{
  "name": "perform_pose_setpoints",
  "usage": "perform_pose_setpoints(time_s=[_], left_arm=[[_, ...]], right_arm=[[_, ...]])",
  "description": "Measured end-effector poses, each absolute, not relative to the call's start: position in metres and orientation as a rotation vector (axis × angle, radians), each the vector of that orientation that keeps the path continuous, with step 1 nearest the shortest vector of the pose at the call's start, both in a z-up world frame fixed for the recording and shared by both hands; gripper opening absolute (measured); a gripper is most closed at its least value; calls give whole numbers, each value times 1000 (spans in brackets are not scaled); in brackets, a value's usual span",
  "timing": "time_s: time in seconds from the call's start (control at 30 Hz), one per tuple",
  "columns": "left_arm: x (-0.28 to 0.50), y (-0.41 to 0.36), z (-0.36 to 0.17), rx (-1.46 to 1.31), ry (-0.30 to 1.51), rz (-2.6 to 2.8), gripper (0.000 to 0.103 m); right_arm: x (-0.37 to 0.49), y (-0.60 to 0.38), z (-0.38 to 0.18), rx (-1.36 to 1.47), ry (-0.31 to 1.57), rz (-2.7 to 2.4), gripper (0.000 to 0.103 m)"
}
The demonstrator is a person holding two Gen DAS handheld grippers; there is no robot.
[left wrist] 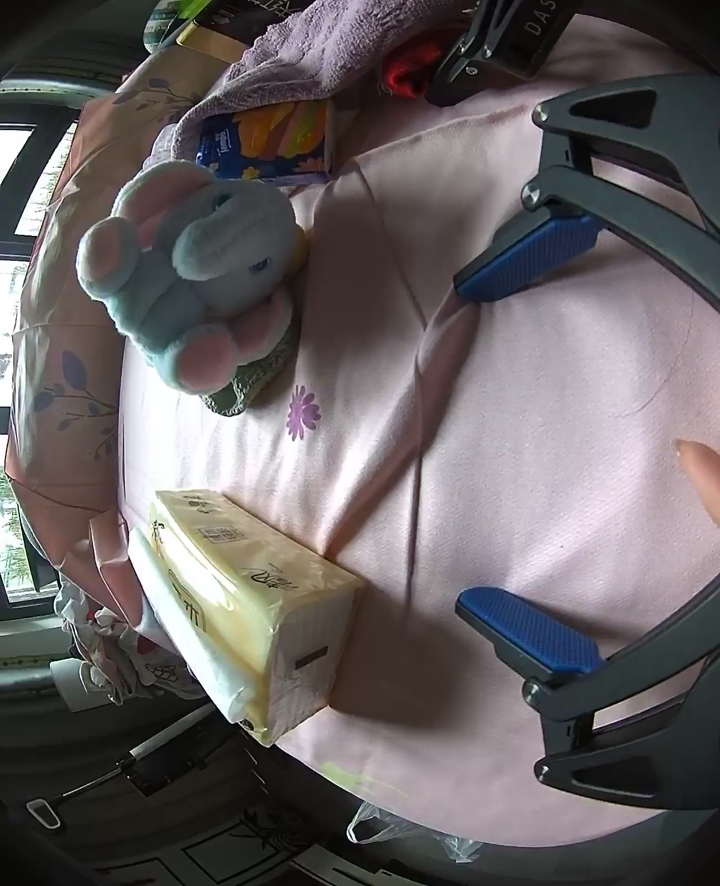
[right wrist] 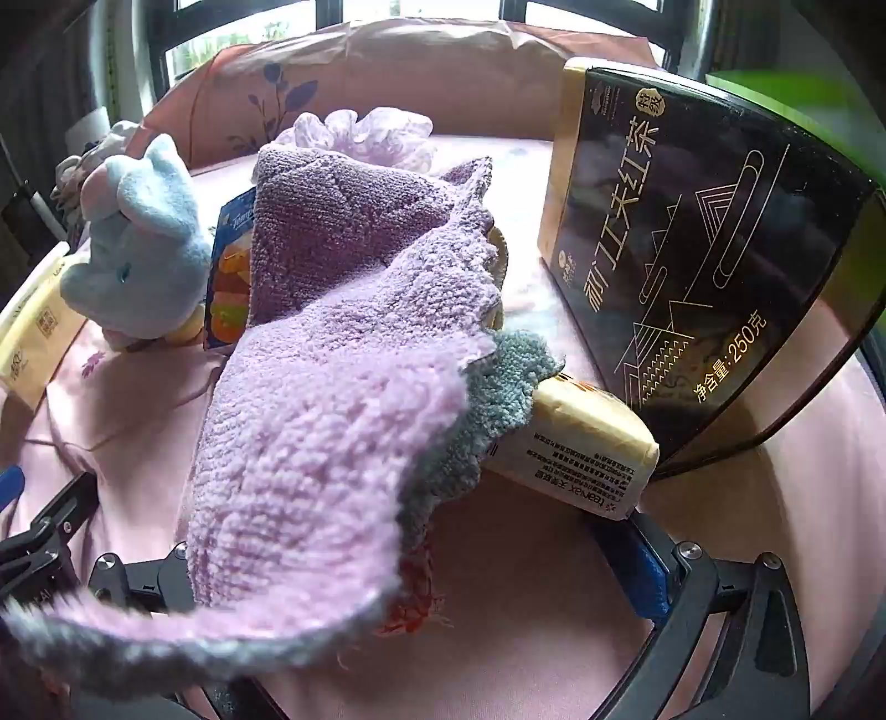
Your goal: Organize soft objects
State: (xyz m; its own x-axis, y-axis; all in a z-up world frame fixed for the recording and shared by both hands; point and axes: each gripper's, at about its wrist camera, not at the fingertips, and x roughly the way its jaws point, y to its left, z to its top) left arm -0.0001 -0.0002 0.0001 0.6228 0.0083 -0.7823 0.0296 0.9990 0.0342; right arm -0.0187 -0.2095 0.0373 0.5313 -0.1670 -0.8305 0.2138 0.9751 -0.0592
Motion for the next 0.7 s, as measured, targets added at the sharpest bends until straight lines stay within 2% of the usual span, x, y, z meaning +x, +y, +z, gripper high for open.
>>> perform_pose_setpoints(time_s=[0.7], left_arm=[[2,-2,-1,48,901,-11,102]], right_arm=[[-17,-208,36,50,988,-228,103]])
